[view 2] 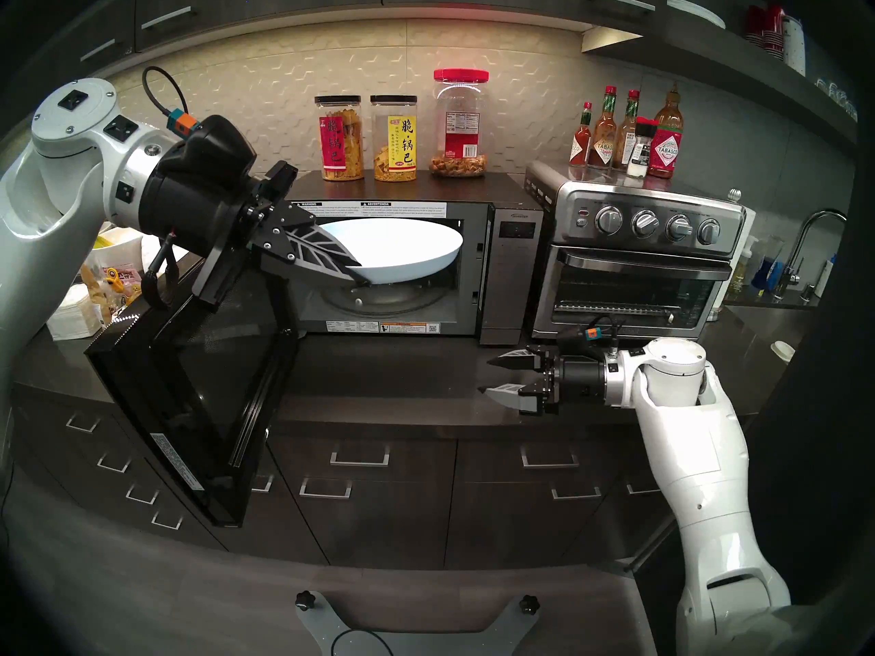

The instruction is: Open the microwave, put the plate inside, and close the door

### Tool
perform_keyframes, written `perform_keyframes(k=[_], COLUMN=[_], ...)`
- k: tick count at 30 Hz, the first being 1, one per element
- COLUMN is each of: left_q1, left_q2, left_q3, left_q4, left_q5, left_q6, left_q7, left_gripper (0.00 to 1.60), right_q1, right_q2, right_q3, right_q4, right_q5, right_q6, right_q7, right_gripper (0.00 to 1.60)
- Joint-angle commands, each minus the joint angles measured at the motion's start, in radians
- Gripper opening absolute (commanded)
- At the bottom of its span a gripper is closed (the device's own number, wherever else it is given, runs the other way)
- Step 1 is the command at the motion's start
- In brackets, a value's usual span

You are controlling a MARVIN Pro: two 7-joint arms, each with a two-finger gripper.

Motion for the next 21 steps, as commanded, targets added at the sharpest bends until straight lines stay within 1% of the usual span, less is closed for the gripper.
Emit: perform_keyframes(k=[1, 21], left_q1=[-0.002, 0.005], left_q2=[-0.007, 0.002], left_q3=[-0.011, -0.016], left_q4=[-0.002, -0.007], left_q5=[-0.011, -0.022], left_q6=[-0.011, -0.015], left_q7=[-0.002, -0.006], left_gripper=[0.00, 0.00], right_q1=[0.015, 0.015], right_q2=[0.002, 0.002], right_q3=[0.000, 0.000], right_q4=[-0.009, -0.009], right_q5=[0.009, 0.009], right_q6=[0.001, 0.001], right_q7=[0.014, 0.014], right_gripper=[1.60, 1.60])
